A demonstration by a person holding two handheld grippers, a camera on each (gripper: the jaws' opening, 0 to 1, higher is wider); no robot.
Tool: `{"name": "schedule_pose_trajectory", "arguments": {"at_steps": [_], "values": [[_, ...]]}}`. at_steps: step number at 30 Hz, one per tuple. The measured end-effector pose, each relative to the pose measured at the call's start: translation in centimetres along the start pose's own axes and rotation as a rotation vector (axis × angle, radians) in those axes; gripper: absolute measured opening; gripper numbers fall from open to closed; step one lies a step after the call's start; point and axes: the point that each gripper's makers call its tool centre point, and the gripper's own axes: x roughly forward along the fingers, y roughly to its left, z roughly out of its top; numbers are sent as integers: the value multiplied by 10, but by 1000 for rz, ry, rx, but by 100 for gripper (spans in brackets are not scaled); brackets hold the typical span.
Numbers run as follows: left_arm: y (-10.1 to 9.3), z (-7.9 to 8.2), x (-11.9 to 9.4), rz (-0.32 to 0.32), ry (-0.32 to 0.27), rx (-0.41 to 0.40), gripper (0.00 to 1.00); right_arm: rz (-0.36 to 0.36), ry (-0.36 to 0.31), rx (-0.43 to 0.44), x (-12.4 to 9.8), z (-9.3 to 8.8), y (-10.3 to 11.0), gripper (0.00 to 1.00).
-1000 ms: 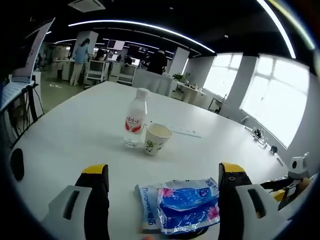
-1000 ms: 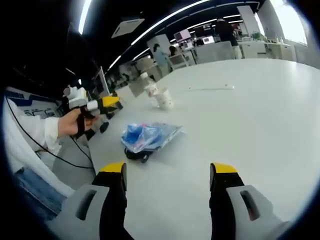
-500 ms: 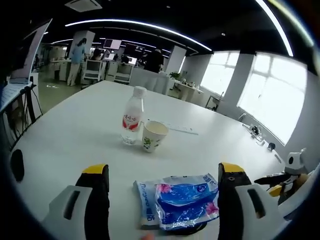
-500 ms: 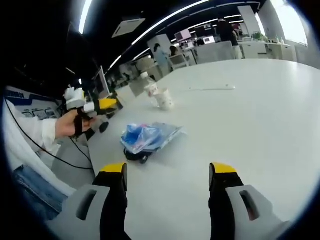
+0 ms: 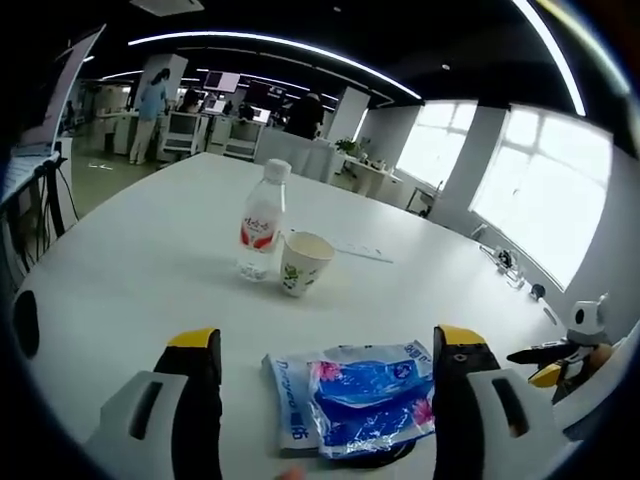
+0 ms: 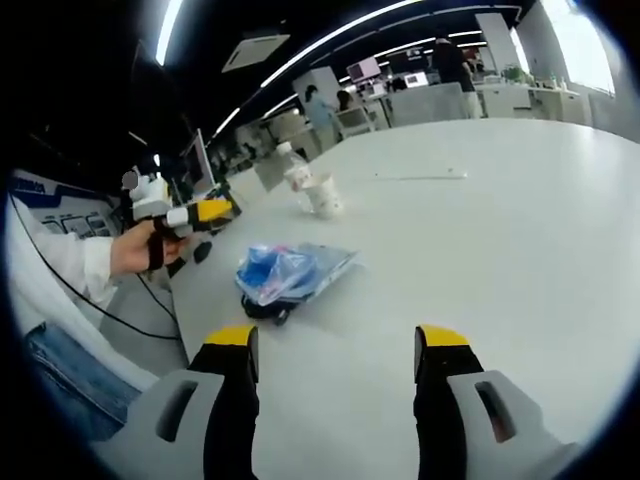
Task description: Arrange the tabletop items into an orderly group along one side of the table until the central work area is clear of visible clutter.
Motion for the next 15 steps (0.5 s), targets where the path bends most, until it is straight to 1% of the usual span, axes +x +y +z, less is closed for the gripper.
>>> {"name": "schedule_pose_trajectory", "arguments": {"at_steps": [5, 8, 12, 15], "values": [[1, -7, 1, -8, 17, -6, 89, -5, 7, -3, 4, 2, -2, 61], [2, -11, 2, -11, 29, -9, 88, 6, 10, -2, 8, 4, -3, 60], [3, -15, 4, -18, 41, -13, 88, 11, 14, -21, 12, 8, -5, 60], [3, -19, 5, -22, 51, -14, 87, 15, 20, -41, 17, 14, -7, 60]]}}
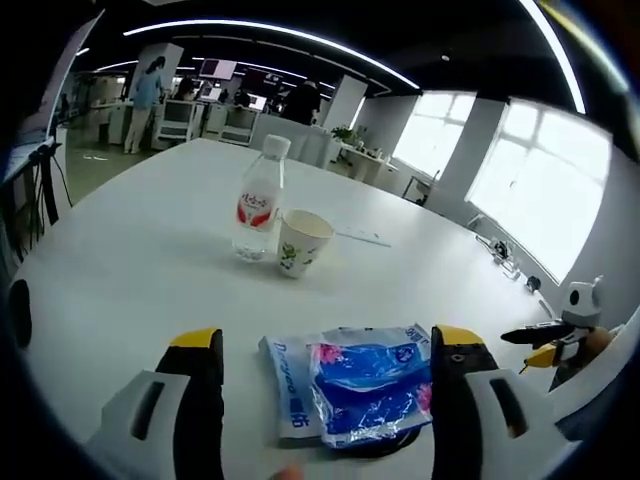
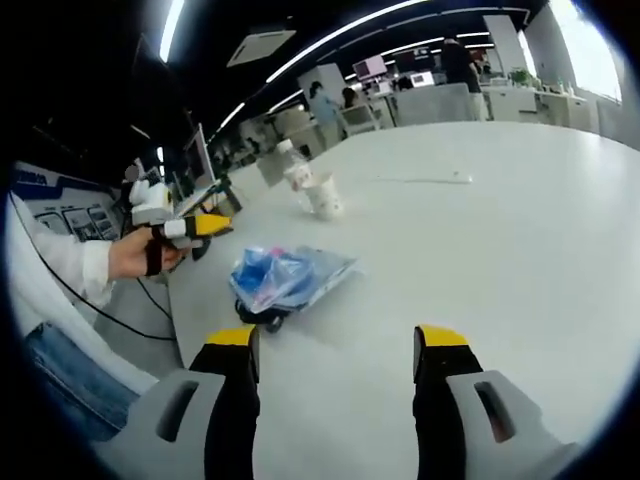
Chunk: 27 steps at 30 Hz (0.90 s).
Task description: Arrange the tabletop items into an orderly group along one side of the table until the central work area is clear of visible clutter.
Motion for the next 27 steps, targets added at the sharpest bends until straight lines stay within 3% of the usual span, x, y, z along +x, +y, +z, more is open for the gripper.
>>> {"name": "schedule_pose_trajectory", "arguments": {"at_steps": [7, 15, 27], "values": [[1, -4, 7, -11, 19, -2, 86, -6, 2, -48, 8, 22, -8, 57], [-3, -11, 22, -34, 44, -14, 84, 1, -27, -37, 16, 46, -15, 55], [-2, -16, 27, -55, 72, -9, 82, 39, -21, 59, 40, 48, -2, 55]]}}
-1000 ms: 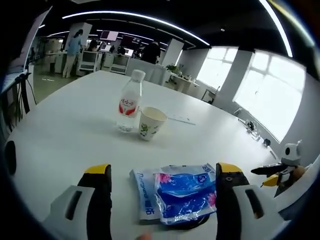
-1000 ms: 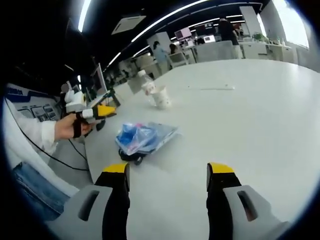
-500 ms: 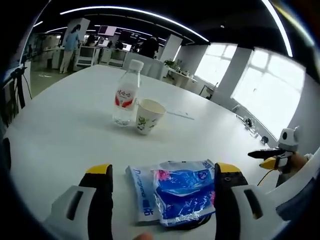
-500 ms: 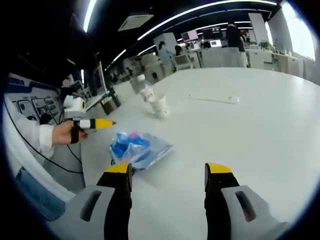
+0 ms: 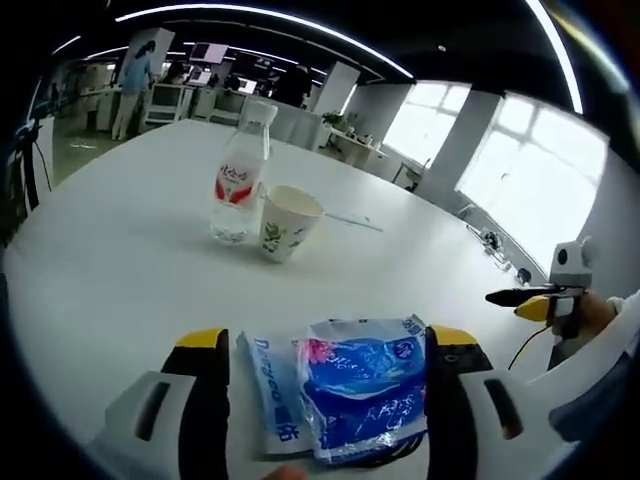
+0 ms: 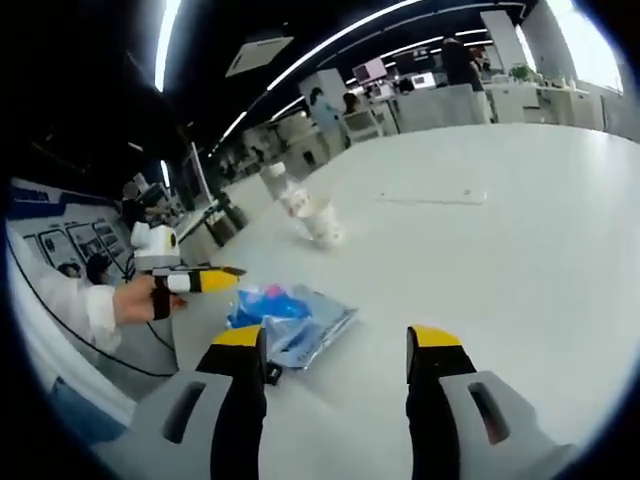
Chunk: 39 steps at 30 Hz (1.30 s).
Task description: Arrange the tabletop items into an orderly group along one side of the table until the central work area is clear of visible clutter.
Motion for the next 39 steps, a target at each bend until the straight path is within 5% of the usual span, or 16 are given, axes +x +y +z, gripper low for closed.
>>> {"name": "schedule_pose_trajectory", "arguments": {"at_steps": [19, 39], "values": [[5, -18, 1, -3, 27, -43, 76, 15, 68, 154, 28, -22, 16, 56], [8, -26, 2, -1, 34, -103, 71, 30, 161, 202, 41, -54, 25, 60]]}}
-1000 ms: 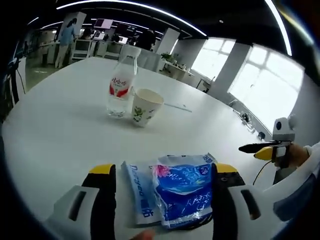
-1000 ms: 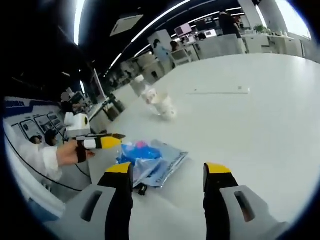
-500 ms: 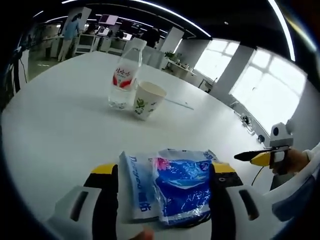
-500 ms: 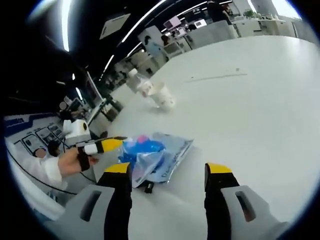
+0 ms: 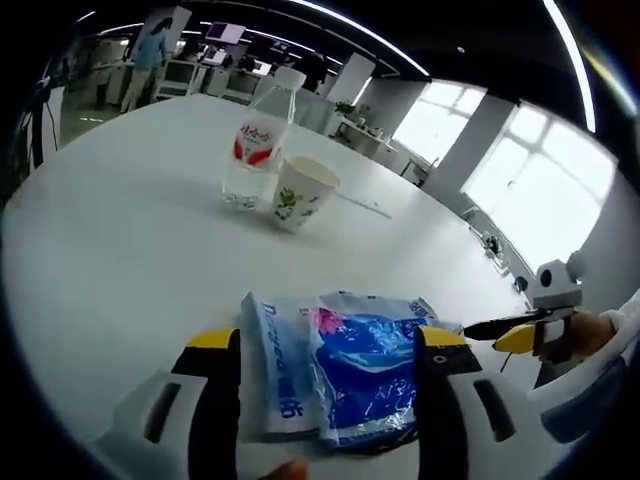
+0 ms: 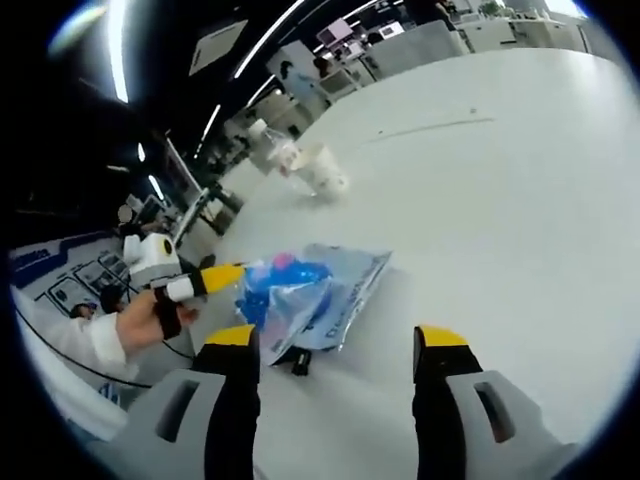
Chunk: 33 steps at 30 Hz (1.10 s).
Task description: Arrange the tabletop items into an orderly group along one side of the table until the central work area is clear of visible clutter.
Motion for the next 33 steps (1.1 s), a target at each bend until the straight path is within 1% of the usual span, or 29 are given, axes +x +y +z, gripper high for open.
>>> {"name": "schedule_pose_trajectory", "arguments": {"at_steps": [4, 9, 10, 11, 13, 14, 16, 19, 21, 22, 23, 24, 26, 28, 30, 31, 32, 33], "values": [[-2, -4, 1, 1, -2, -13, 70, 8, 24, -19, 2, -6, 4, 60], [-1, -8, 2, 7, 4, -26, 69, 21, 44, -26, 11, -7, 9, 59], [0, -9, 2, 12, 11, -27, 68, 18, 50, -40, 13, -6, 10, 58], [2, -11, 2, 21, 19, -24, 67, 17, 51, -54, 14, -5, 12, 57], [6, -10, 0, 47, 21, -15, 63, -8, 51, -83, 15, -1, 11, 53], [9, -7, -2, 72, 7, 7, 61, -41, 34, -131, 13, 5, 8, 52], [10, -3, -6, 78, -10, 4, 58, -56, 20, -190, 9, 11, 9, 52], [7, -3, -7, 70, -19, -17, 55, -33, -2, -213, 7, 19, 18, 46], [4, -6, -7, 70, -14, -5, 53, 5, -6, -202, 11, 21, 29, 43], [2, -8, -6, 68, -9, 6, 52, 22, -1, -202, 13, 20, 34, 43], [0, -11, -5, 68, 4, 18, 50, 39, 25, -204, 18, 14, 39, 42], [0, -12, -5, 68, 7, 22, 48, 38, 32, -208, 19, 13, 40, 42], [2, -18, -4, 98, 35, 55, 48, 35, 73, -224, 28, 4, 41, 40], [4, -17, -5, 111, 29, 50, 44, 38, 99, -229, 33, -1, 43, 38], [6, -13, -8, 138, 8, 70, 38, 52, 137, -224, 39, -6, 46, 32], [7, -13, -10, 154, 15, 95, 36, 50, 150, -217, 42, -7, 46, 29], [7, -14, -11, 161, 22, 107, 33, 41, 150, -216, 44, -7, 45, 25], [8, -15, -12, 172, 30, 120, 30, 15, 151, -213, 46, -7, 41, 21]]}}
